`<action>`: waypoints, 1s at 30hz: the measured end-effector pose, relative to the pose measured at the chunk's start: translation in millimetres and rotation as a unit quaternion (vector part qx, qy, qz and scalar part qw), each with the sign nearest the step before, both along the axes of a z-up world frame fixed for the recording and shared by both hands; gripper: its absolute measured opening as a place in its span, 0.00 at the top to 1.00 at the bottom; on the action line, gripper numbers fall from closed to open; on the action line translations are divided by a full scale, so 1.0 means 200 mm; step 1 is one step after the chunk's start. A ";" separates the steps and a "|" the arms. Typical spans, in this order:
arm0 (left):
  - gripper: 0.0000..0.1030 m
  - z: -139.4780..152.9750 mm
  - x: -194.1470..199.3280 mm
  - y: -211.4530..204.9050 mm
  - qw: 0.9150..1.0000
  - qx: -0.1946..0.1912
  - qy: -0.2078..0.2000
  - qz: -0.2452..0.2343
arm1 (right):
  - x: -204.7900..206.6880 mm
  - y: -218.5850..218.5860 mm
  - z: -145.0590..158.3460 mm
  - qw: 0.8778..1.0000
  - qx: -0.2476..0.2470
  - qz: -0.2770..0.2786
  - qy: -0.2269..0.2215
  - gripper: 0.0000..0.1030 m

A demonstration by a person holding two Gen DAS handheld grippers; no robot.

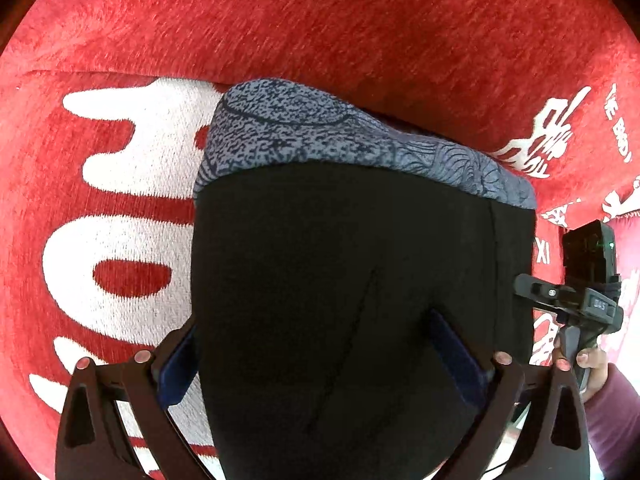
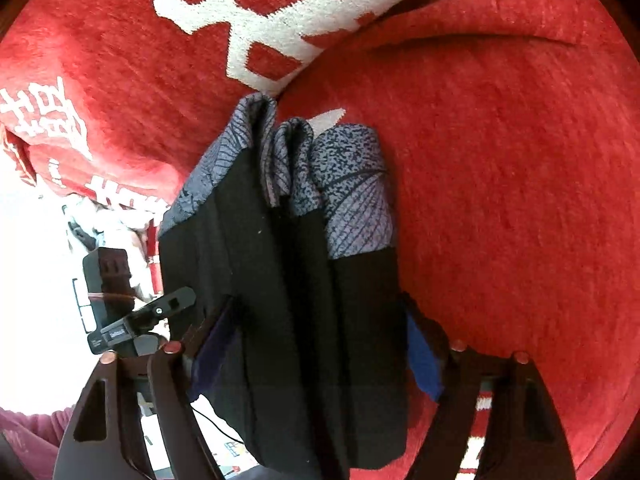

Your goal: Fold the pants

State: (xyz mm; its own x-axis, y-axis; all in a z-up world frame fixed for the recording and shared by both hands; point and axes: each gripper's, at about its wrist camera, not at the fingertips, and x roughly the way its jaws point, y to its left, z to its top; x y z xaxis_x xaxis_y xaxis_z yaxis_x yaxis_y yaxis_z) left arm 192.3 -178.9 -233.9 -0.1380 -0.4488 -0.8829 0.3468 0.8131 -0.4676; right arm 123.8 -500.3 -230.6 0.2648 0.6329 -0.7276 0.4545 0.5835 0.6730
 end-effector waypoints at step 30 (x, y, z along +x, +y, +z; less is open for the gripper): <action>0.09 0.16 -0.30 0.71 0.997 0.060 -0.047 0.018 | -0.33 0.64 0.13 0.998 0.019 -0.050 0.022 0.49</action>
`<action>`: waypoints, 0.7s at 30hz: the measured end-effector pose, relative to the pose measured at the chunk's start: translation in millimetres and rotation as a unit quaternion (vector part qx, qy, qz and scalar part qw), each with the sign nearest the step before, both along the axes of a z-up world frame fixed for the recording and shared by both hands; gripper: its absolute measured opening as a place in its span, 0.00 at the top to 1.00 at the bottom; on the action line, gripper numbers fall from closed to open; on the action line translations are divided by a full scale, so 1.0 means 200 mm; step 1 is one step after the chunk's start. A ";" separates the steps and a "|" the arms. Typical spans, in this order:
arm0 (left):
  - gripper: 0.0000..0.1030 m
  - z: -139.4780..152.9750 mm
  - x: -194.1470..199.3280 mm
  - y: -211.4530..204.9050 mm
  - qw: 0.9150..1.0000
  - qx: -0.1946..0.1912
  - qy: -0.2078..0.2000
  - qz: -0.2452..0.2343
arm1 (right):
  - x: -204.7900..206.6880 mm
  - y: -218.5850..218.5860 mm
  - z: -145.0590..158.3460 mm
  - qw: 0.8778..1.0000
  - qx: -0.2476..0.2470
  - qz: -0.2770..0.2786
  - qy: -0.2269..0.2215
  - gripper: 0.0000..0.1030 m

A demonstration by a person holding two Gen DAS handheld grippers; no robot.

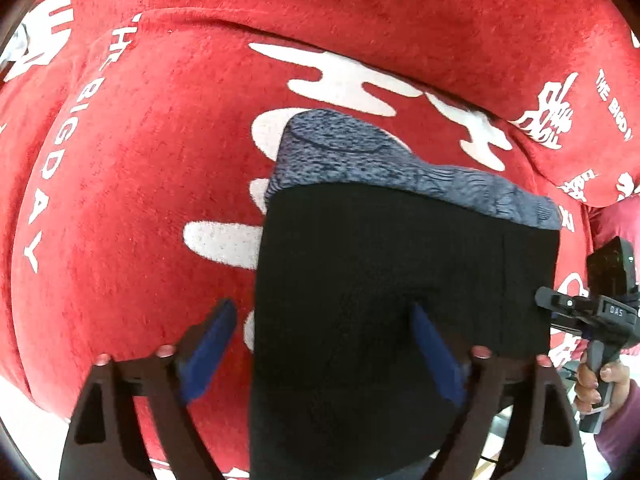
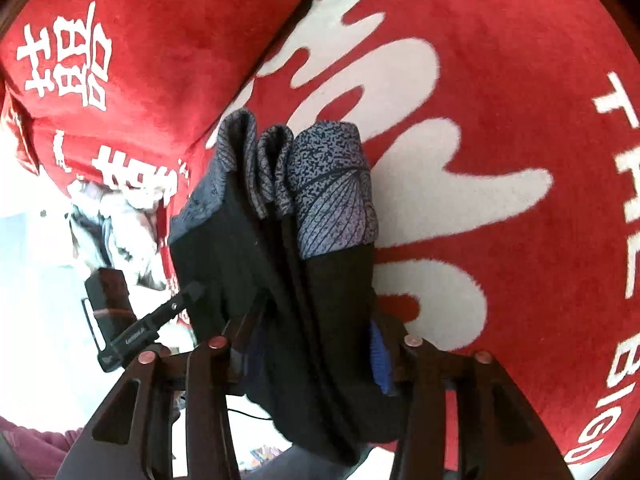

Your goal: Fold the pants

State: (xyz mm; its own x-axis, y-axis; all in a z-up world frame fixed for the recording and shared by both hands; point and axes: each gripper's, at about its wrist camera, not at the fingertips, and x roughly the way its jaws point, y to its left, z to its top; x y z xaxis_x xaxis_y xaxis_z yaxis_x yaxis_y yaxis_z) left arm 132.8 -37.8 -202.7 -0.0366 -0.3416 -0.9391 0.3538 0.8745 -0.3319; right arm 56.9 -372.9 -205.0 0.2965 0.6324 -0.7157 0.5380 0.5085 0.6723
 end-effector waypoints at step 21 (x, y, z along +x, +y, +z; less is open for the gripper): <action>0.07 0.23 -0.05 -0.08 0.988 0.116 -0.102 -0.017 | 0.14 0.19 0.38 0.974 -0.201 0.104 -0.003 0.67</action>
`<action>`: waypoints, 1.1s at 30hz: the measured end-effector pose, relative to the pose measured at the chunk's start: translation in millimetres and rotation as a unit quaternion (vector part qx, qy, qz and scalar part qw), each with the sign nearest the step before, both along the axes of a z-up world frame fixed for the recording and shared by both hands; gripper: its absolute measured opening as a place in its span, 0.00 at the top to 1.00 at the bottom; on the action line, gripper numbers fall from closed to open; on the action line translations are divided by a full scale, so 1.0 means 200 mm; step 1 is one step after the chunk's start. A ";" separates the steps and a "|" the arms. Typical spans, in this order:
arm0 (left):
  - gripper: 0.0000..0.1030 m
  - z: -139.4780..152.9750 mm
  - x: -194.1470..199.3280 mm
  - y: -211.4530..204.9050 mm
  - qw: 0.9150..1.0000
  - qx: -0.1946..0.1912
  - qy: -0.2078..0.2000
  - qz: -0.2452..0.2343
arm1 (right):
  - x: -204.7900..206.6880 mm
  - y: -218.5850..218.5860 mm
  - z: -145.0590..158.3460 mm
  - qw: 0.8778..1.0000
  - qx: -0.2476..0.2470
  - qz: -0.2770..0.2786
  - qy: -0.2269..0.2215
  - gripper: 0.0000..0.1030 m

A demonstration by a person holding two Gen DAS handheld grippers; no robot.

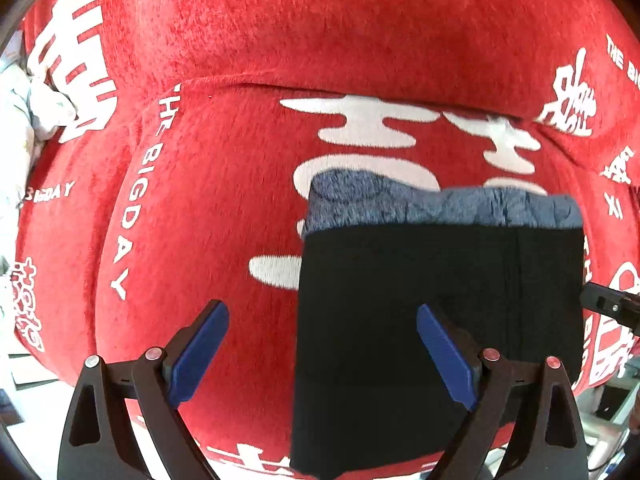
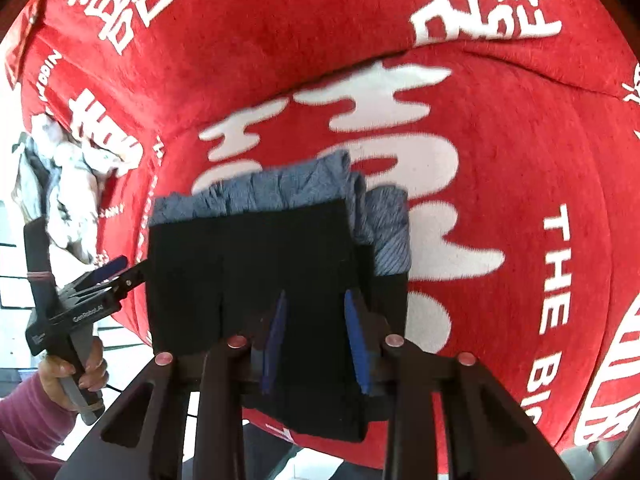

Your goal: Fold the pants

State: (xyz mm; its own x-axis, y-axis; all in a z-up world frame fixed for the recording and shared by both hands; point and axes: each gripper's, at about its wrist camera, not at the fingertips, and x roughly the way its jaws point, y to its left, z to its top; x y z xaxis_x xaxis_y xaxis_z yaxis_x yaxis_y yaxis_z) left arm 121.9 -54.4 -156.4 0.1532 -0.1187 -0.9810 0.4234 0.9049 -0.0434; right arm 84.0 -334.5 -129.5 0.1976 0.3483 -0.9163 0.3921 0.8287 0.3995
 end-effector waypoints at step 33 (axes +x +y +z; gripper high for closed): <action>0.01 0.34 -0.33 -0.08 0.996 0.073 0.000 -0.052 | -0.22 0.24 0.28 0.989 -0.110 -0.009 0.100 0.15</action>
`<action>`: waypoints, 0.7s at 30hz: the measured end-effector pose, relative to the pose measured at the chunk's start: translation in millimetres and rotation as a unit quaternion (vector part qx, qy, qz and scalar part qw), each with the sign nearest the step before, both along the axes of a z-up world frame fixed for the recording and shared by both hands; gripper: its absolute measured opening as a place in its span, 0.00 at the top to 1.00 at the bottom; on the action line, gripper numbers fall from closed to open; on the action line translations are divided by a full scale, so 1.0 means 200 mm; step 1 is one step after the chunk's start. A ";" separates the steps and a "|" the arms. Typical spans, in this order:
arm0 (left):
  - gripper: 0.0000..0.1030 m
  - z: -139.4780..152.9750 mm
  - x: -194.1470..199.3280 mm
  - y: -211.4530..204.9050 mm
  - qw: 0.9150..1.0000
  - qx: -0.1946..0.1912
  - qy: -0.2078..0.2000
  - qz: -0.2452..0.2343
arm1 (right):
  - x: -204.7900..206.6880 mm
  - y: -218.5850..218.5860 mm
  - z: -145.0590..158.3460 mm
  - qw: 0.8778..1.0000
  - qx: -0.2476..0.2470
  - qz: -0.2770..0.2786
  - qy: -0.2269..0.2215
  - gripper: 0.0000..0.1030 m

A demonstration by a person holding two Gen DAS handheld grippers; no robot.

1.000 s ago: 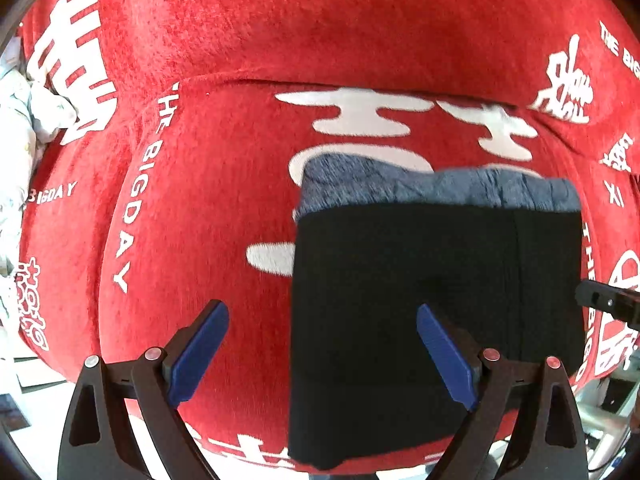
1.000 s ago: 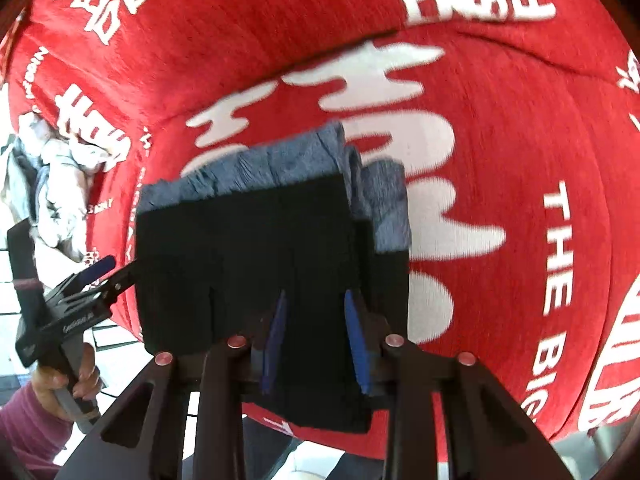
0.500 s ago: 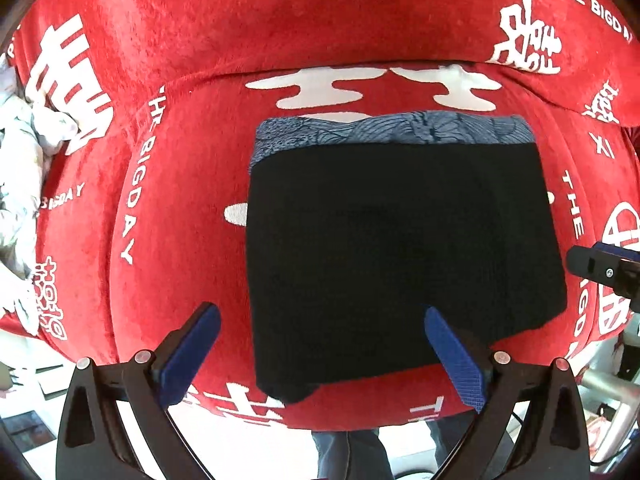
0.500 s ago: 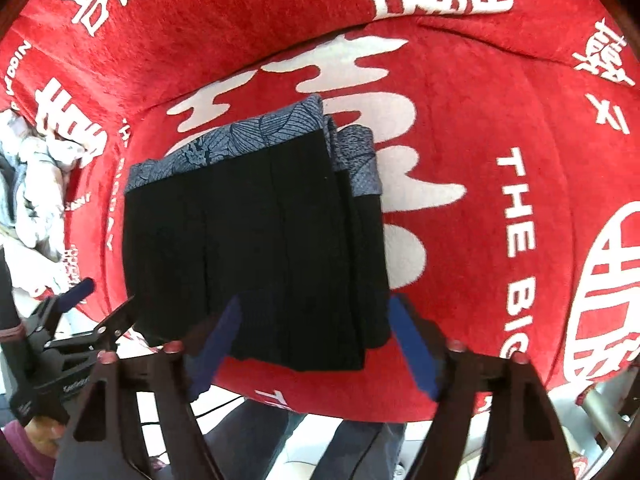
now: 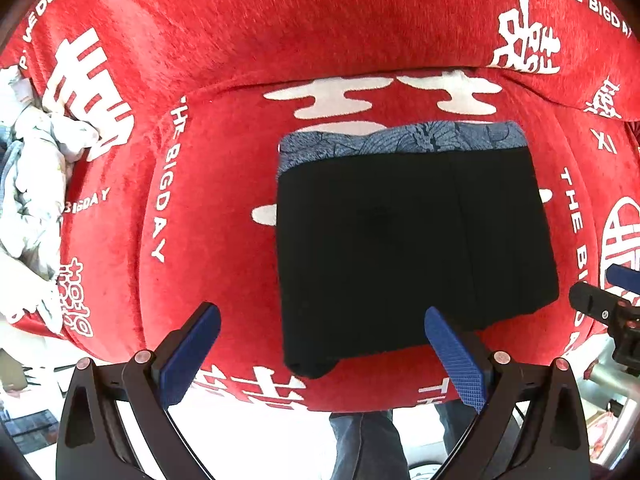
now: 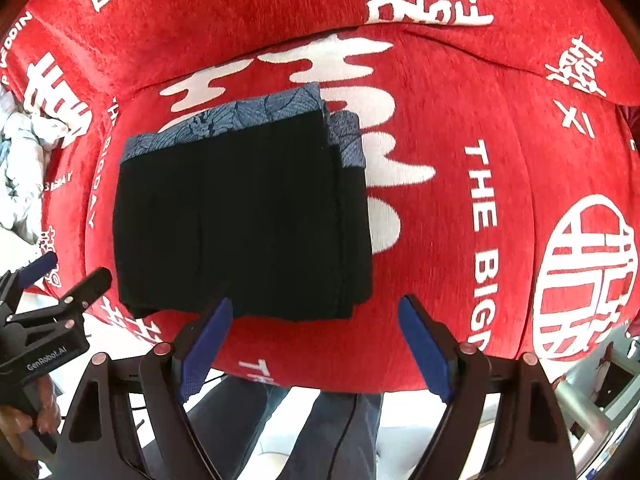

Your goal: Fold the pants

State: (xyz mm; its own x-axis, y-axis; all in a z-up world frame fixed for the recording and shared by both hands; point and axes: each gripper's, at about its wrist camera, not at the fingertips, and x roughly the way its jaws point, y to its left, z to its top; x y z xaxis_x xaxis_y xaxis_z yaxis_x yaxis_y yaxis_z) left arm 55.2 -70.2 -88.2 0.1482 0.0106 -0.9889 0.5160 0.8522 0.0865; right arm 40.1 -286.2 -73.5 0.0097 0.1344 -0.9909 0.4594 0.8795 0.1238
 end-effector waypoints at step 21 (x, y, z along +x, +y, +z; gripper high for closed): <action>0.01 0.15 0.01 0.02 1.000 -0.019 0.014 0.009 | 0.06 0.04 0.17 1.000 -0.021 0.004 0.002 0.15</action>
